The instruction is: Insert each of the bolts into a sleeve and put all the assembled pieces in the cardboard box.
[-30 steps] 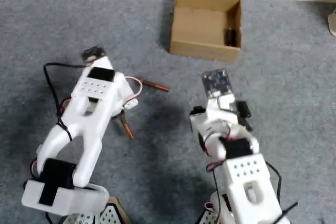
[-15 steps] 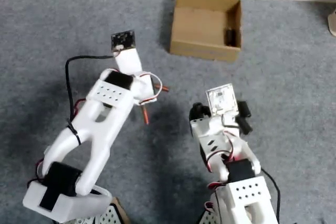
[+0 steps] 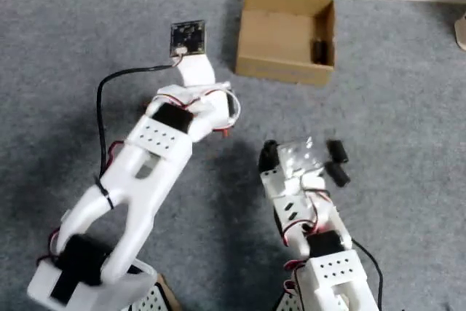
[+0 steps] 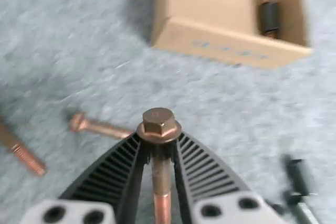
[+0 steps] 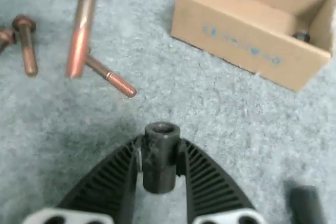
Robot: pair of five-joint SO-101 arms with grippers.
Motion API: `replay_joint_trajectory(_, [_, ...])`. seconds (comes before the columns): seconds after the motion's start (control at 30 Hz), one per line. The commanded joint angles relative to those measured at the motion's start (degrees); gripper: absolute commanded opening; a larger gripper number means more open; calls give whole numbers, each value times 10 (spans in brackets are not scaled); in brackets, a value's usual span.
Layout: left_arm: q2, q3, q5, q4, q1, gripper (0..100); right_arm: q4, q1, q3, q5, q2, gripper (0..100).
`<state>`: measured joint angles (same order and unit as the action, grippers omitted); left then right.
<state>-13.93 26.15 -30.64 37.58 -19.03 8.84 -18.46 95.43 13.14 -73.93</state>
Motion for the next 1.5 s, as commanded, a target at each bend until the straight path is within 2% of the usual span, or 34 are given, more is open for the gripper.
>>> replay_joint_trajectory(0.0, [-76,13,6,-39,-29,6,-46,-6,25,26,-11,5])
replay_joint_trajectory(0.17, [-119,93,4,-129,-45,6,-47,-6,22,28,-11,5])
replay_joint_trajectory(0.3, [-136,172,-2,-241,-46,6,-49,-20,22,30,-11,5])
replay_joint_trajectory(0.4, [-151,212,-51,-295,-45,6,-49,-40,24,30,-11,5])
replay_joint_trajectory(0.67, [-230,251,-75,-300,-46,6,-47,-46,26,30,-12,5])
replay_joint_trajectory(1.0, [-256,296,-75,-302,-93,6,-45,-46,24,27,-15,5])
replay_joint_trajectory(1.3, [-256,295,-71,-303,-91,6,-44,-58,26,26,-15,5])
replay_joint_trajectory(1.47, [-256,298,-70,-343,-70,6,-44,-74,26,26,-15,5])
